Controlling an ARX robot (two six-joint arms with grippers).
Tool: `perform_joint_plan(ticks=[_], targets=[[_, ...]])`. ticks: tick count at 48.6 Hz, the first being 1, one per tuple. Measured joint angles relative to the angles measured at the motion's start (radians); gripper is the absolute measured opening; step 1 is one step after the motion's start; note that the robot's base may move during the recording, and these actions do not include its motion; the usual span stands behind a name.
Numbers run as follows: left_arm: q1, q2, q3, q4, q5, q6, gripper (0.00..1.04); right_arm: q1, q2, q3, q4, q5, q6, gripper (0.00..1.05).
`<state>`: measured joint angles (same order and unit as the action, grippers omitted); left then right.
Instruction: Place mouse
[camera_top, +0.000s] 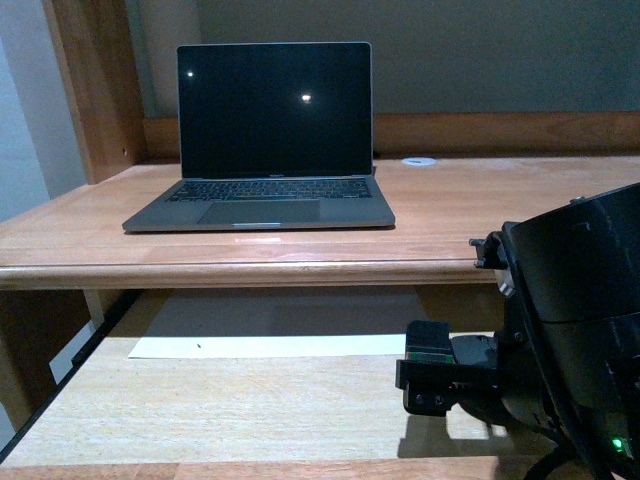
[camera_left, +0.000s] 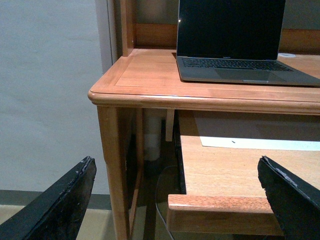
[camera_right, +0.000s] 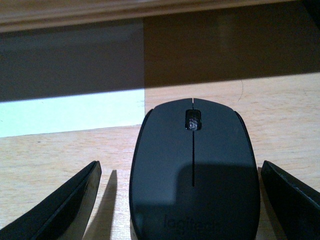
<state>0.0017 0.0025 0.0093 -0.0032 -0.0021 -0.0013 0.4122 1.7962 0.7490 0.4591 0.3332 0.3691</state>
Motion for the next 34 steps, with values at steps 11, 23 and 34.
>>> perform_joint_plan(ticks=[11, 23, 34], targets=[[0.000, 0.000, 0.000, 0.000, 0.000, 0.000, 0.98, -0.006, 0.041, 0.019, -0.002, 0.020, -0.036, 0.65], [0.000, 0.000, 0.000, 0.000, 0.000, 0.000, 0.98, 0.014, -0.113, -0.065, 0.039, 0.032, -0.069, 0.64], [0.000, 0.000, 0.000, 0.000, 0.000, 0.000, 0.98, 0.024, -0.230, -0.126, 0.056, 0.037, -0.071, 0.64]])
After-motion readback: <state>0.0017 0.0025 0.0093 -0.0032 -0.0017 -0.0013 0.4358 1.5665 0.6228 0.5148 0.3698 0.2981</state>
